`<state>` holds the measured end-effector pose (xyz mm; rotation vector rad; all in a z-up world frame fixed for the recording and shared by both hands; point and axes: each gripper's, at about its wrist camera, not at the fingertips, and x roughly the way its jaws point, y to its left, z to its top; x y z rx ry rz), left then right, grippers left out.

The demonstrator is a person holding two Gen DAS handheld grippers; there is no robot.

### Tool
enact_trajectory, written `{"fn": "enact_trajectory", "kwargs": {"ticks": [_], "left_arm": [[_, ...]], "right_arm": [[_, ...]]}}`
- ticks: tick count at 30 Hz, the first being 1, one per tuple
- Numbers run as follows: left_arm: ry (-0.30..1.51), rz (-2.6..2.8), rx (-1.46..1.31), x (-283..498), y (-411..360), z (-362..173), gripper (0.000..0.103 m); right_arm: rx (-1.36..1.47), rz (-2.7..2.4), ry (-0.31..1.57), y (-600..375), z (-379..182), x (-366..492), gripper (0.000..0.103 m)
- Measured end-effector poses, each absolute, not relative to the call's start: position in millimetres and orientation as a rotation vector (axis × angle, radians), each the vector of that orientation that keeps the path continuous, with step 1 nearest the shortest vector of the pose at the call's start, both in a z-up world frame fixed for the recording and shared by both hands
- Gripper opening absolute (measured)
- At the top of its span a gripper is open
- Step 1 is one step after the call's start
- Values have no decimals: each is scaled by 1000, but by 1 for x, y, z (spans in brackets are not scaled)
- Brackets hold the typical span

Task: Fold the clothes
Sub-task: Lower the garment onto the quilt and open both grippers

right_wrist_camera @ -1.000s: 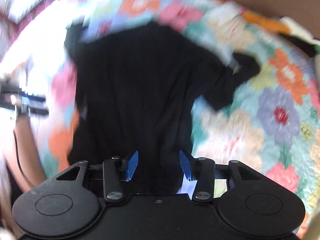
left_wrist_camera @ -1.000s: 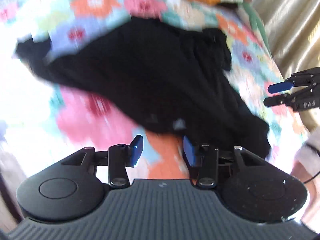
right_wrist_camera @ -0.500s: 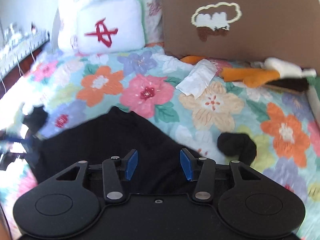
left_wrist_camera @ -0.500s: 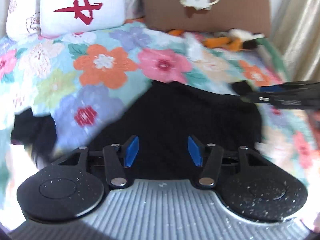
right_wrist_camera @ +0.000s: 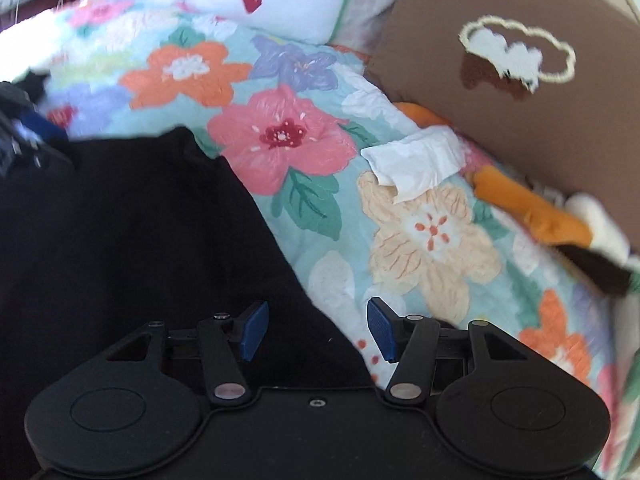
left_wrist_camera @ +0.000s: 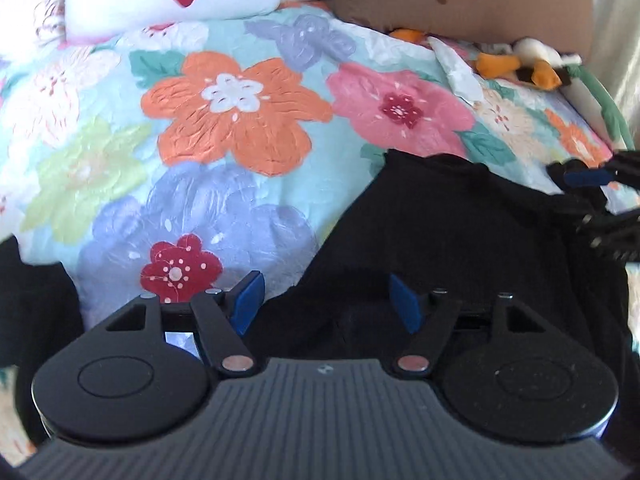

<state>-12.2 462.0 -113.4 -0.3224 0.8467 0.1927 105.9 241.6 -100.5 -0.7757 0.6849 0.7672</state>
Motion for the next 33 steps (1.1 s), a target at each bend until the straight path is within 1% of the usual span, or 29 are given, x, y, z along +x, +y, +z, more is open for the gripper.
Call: {"fn": "enact_trajectory", "kwargs": {"ticks": [3, 4, 5, 6, 7, 8, 9, 11, 13, 16, 19, 23, 25, 26, 27, 29, 30, 31, 33], "left_arm": [[850, 185, -285, -10, 454, -118, 65], [858, 181, -261, -9, 450, -119, 63], [877, 206, -217, -7, 444, -120, 48], [889, 232, -161, -5, 436, -120, 33], [887, 232, -127, -4, 429, -117, 25], [884, 230, -113, -2, 423, -116, 9], [885, 242, -86, -1, 418, -114, 8], [874, 278, -28, 1, 411, -110, 6], [842, 323, 22, 1, 408, -103, 6], [811, 365, -78, 5, 428, -82, 6], [757, 398, -99, 11, 438, -60, 6], [636, 479, -49, 19, 458, -36, 6], [569, 519, -85, 21, 474, -31, 7], [562, 523, -123, 24, 482, -35, 11], [590, 512, -161, 29, 491, -43, 20], [710, 508, -178, 39, 500, -69, 32], [740, 510, -158, 39, 500, -79, 32], [763, 510, -135, 37, 498, -88, 34], [804, 503, -146, 27, 496, -96, 52]], "right_arm": [[-809, 805, 705, 247, -114, 104, 59], [-812, 807, 688, 246, -116, 102, 57], [-805, 805, 652, 246, -115, 100, 51], [-807, 794, 607, 246, -116, 98, 31], [-822, 776, 565, 247, -117, 94, 23], [-841, 768, 535, 249, -119, 91, 15], [-857, 770, 519, 249, -121, 88, 4], [-879, 754, 486, 250, -123, 85, 4], [-871, 726, 436, 249, -115, 85, 3], [-784, 694, 376, 251, -88, 99, 3], [-679, 655, 319, 264, -61, 120, 3], [-618, 613, 238, 281, -32, 138, 3], [-560, 620, 251, 287, -23, 149, 4], [-534, 626, 274, 291, -21, 155, 4], [-514, 636, 310, 295, -24, 161, 5], [-509, 636, 420, 303, -35, 173, 23], [-512, 612, 468, 304, -40, 175, 43], [-509, 585, 507, 303, -45, 174, 56], [-459, 577, 571, 291, -46, 168, 58]]}}
